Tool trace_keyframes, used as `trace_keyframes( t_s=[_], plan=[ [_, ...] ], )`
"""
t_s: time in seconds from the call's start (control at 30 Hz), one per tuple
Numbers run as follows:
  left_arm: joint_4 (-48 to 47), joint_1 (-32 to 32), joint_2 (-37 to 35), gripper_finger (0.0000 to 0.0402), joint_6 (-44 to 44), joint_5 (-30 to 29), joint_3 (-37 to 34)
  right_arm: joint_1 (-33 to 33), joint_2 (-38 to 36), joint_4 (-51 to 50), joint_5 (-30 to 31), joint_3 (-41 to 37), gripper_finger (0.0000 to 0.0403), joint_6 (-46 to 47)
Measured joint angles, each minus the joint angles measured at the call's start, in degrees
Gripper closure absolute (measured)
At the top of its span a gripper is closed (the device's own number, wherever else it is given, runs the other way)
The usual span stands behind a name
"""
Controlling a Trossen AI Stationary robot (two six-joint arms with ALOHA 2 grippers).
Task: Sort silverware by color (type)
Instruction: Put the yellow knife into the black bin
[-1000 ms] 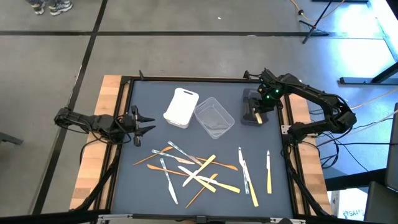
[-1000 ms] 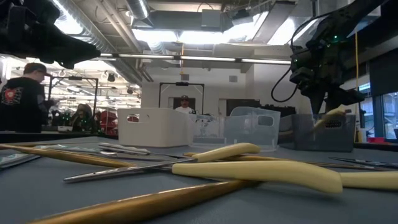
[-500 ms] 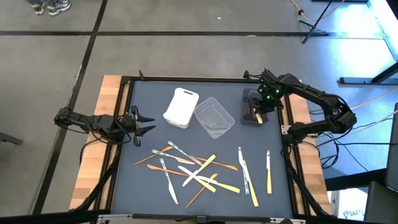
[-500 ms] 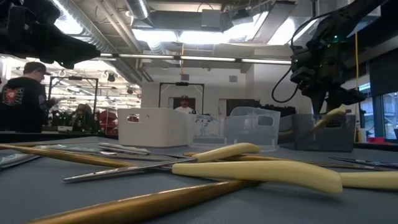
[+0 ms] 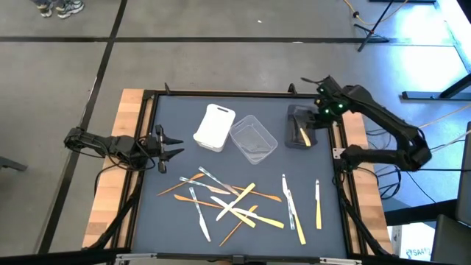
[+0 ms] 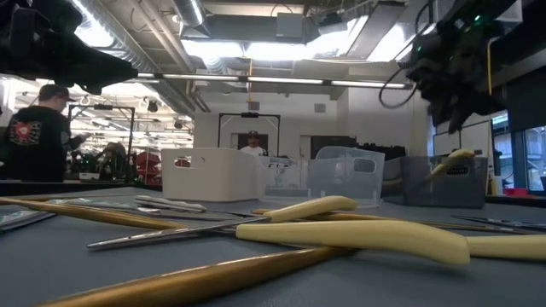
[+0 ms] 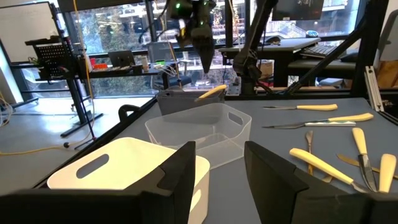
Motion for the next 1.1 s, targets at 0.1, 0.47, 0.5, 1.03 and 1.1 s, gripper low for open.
trace_keyframes(
  t_s=[0.1,0.47,0.5,1.03,1.1],
  plan=[
    [0.0,0.0,0.0,0.0269,0.0,0.0,0.0,0.0,-4.3,-0.5,0.0,0.2,0.0267,1.3],
    [0.0,0.0,0.0,0.0269,0.1,0.0,0.0,10.2,-15.7,1.0,5.2,0.2,0.0267,8.8],
    [0.0,0.0,0.0,0.0269,0.1,0.0,0.0,12.0,-15.8,2.4,5.5,0.2,0.0267,9.9],
    [0.0,0.0,0.0,0.0269,-1.2,0.0,0.0,47.6,-10.5,19.1,16.9,0.2,0.0267,27.6],
    [0.0,0.0,0.0,0.0269,-1.3,0.0,0.0,52.0,-10.1,19.0,19.7,0.2,0.0267,30.4]
  ],
)
